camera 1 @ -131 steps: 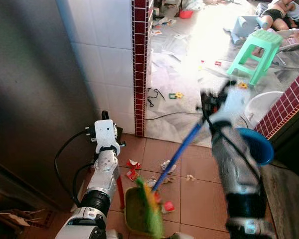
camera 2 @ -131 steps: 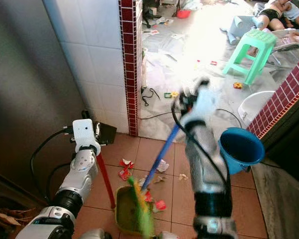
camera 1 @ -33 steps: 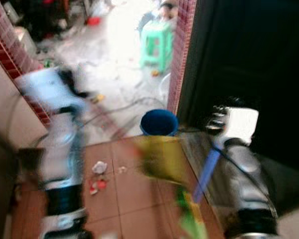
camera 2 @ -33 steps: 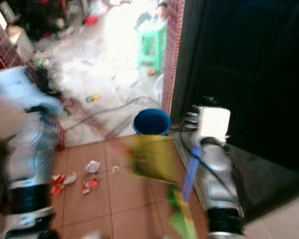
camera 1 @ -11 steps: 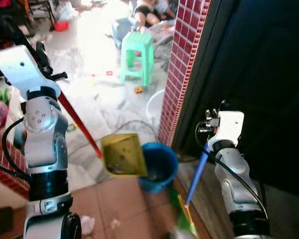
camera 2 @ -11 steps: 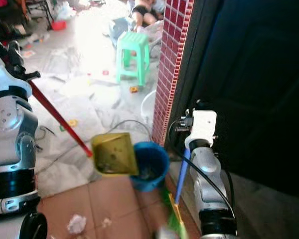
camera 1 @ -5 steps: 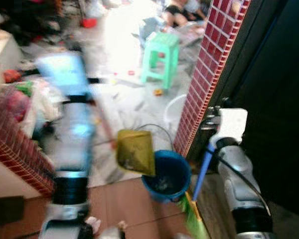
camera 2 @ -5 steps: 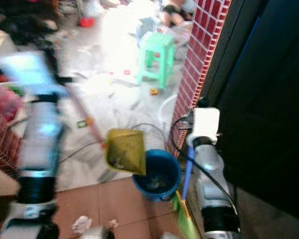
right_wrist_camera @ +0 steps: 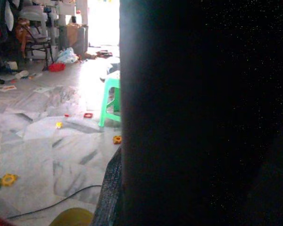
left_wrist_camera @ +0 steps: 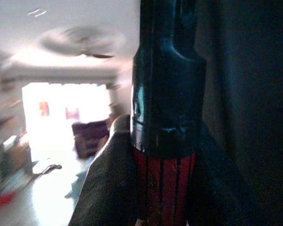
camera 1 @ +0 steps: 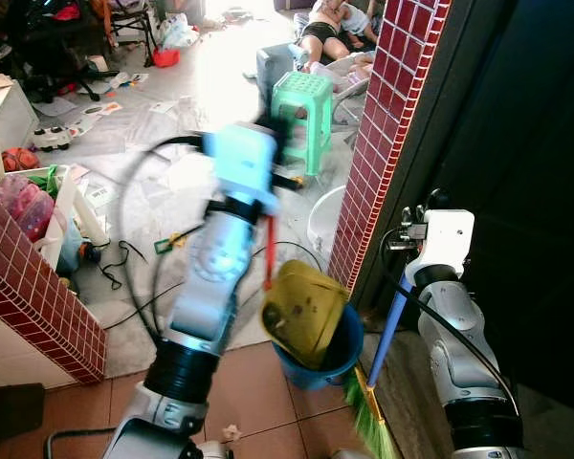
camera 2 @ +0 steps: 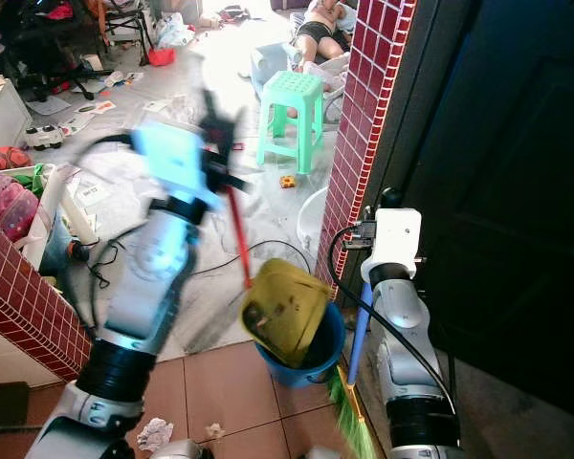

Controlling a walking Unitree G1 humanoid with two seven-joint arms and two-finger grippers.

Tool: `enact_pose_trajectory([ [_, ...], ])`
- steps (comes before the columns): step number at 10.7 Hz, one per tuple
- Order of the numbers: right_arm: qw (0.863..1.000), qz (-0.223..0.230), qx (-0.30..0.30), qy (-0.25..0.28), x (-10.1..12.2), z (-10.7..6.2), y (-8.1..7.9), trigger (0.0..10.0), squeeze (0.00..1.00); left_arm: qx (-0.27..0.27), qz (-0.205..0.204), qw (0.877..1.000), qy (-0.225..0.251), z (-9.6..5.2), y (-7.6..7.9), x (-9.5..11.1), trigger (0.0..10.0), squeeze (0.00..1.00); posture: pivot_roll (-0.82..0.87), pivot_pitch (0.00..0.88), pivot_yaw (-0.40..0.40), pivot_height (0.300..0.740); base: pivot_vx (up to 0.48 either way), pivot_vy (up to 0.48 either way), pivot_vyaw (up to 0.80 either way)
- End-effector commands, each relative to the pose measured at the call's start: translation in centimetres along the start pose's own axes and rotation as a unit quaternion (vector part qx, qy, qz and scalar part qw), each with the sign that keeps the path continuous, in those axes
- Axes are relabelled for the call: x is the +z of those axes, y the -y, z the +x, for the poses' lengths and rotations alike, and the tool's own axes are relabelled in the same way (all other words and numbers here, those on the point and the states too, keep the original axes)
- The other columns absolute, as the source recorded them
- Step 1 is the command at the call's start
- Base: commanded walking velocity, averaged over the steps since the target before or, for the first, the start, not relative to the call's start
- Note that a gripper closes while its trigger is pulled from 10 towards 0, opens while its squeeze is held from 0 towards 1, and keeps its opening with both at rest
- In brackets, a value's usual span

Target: Sweep floor

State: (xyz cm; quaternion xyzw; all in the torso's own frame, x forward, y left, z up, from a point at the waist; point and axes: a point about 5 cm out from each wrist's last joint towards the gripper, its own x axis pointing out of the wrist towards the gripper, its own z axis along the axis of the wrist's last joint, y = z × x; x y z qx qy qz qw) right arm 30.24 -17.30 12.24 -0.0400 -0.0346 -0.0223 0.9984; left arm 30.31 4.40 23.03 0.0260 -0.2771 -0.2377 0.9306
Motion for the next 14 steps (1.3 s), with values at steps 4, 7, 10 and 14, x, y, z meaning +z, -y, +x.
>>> enact_pose_trajectory([
  [4, 1.000, 0.004, -0.001, 0.015, 0.6, 0.3, -0.3, 10.0, 0.00, -0.249, 0.094, 0.958, 0.104, 0.4, 6.3, 3.8, 10.0, 0.00, -0.07, 0.000, 0.011, 0.740, 0.000, 0.000, 0.00],
  [7, 1.000, 0.002, -0.001, 0.015, 0.6, 0.4, -0.3, 10.0, 0.00, -0.186, 0.045, 0.978, 0.084, 0.9, 5.4, 3.6, 10.0, 0.00, -0.07, 0.000, 0.012, 0.740, 0.000, 0.000, 0.00],
  [10, 1.000, 0.002, 0.000, 0.015, 0.6, 0.6, -0.4, 10.0, 0.00, -0.124, 0.047, 0.987, 0.086, 1.5, 3.8, 3.8, 10.0, 0.00, -0.07, 0.000, 0.010, 0.740, 0.000, 0.000, 0.00],
  [14, 1.000, -0.001, 0.000, 0.014, 0.4, 0.8, -0.3, 10.0, 0.00, -0.078, 0.064, 0.988, 0.119, 2.4, 1.9, 5.1, 10.0, 0.00, -0.07, 0.000, 0.009, 0.740, 0.000, 0.000, 0.00],
])
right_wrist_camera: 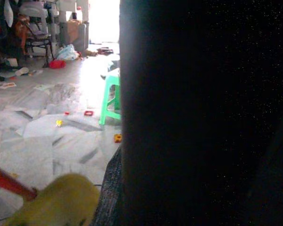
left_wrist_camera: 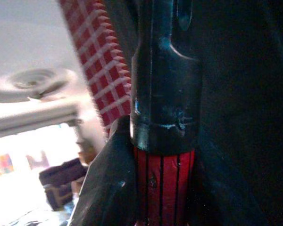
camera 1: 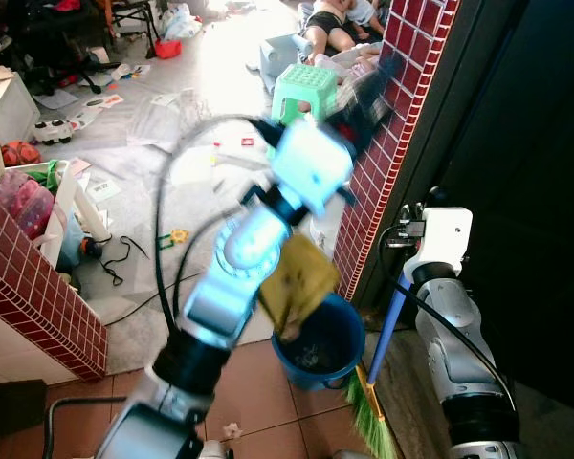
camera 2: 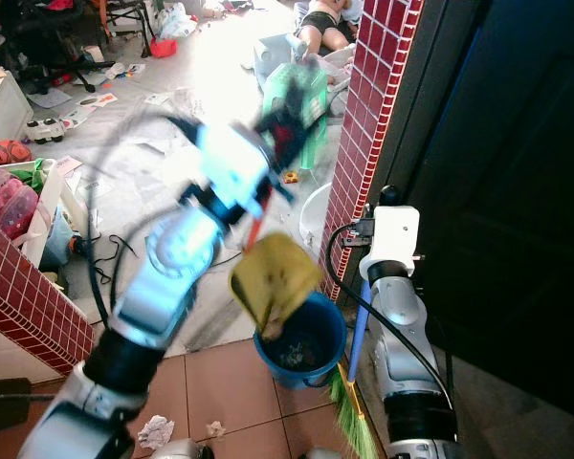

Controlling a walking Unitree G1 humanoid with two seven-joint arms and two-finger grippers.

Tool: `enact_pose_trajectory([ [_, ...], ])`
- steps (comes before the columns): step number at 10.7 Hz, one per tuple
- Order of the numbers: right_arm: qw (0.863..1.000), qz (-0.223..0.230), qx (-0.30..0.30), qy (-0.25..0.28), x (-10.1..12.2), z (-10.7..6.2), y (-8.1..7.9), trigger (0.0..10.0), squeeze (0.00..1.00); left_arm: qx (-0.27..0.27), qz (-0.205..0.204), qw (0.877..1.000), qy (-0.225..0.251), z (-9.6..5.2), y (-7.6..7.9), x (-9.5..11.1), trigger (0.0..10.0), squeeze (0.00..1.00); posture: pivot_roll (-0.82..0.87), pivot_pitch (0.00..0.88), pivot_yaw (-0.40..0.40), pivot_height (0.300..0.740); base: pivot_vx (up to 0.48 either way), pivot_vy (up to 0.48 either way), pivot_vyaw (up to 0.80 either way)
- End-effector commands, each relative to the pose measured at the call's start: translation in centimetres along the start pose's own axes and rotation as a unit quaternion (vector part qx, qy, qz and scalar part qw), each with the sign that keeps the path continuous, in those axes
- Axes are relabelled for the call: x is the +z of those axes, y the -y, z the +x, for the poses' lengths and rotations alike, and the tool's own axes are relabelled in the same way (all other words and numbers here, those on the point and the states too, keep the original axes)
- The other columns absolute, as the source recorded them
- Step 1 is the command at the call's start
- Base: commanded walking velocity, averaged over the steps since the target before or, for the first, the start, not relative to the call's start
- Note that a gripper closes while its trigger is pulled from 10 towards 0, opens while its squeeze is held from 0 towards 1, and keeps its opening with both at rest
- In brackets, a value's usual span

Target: Sweep floor

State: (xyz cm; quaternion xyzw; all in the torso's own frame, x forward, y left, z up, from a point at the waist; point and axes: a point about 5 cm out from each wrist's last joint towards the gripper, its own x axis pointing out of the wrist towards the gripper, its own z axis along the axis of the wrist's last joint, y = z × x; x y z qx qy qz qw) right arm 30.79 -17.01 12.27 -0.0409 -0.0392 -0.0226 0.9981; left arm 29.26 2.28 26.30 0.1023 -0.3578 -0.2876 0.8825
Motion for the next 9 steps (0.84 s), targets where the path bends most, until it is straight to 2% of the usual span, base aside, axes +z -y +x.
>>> enact_pose_trajectory([
  [1, 1.000, 0.001, 0.002, 0.011, 0.5, 0.3, -0.2, 10.0, 0.00, 0.019, 0.026, 0.998, 0.058, 1.0, -1.0, 2.2, 10.0, 0.00, -0.07, 0.000, 0.008, 0.740, 0.000, 0.000, 0.00],
  [2, 1.000, 0.001, 0.003, 0.012, 0.5, 0.4, -0.2, 10.0, 0.00, 0.023, 0.000, 0.999, 0.047, 1.0, -1.1, 1.8, 10.0, 0.00, -0.06, 0.000, 0.008, 0.740, 0.000, 0.000, 0.00],
  [3, 1.000, 0.001, 0.005, 0.013, 0.5, 0.5, -0.3, 10.0, 0.00, 0.039, 0.015, 0.998, 0.050, 0.8, -1.5, 1.9, 10.0, 0.00, -0.06, 0.000, 0.008, 0.740, 0.000, 0.000, 0.00],
  [4, 1.000, 0.002, 0.005, 0.013, 0.5, 0.5, -0.3, 10.0, 0.00, 0.033, 0.024, 0.998, 0.055, 0.9, -1.6, 2.0, 10.0, 0.00, -0.06, 0.000, 0.009, 0.740, 0.000, 0.000, 0.00],
  [5, 1.000, 0.002, 0.005, 0.014, 0.4, 0.5, -0.4, 10.0, 0.00, 0.090, 0.001, 0.994, 0.055, 1.0, -3.4, 2.3, 10.0, 0.00, -0.06, 0.000, 0.009, 0.740, 0.000, 0.000, 0.00],
  [6, 1.000, 0.002, 0.005, 0.014, 0.4, 0.5, -0.4, 10.0, 0.00, 0.146, 0.000, 0.988, 0.059, 1.2, -5.9, 3.0, 10.0, 0.00, -0.06, 0.000, 0.009, 0.740, 0.000, 0.000, 0.00],
  [7, 1.000, 0.001, 0.006, 0.012, 0.3, 0.5, -0.4, 10.0, 0.00, 0.217, -0.012, 0.973, 0.073, 1.2, -8.9, 4.0, 10.0, 0.00, -0.06, 0.000, 0.006, 0.740, 0.000, 0.000, 0.00],
  [8, 1.000, 0.000, 0.008, 0.010, 0.2, 0.4, -0.4, 10.0, 0.00, 0.274, 0.006, 0.959, 0.079, 0.8, -11.7, 5.0, 10.0, 0.00, -0.05, 0.000, 0.005, 0.740, 0.000, 0.000, 0.00],
  [9, 1.000, 0.001, 0.009, 0.009, 0.1, 0.4, -0.5, 10.0, 0.00, 0.281, 0.060, 0.956, 0.066, 0.1, -13.2, 5.0, 10.0, 0.00, -0.05, 0.000, 0.005, 0.740, 0.000, 0.000, 0.00],
])
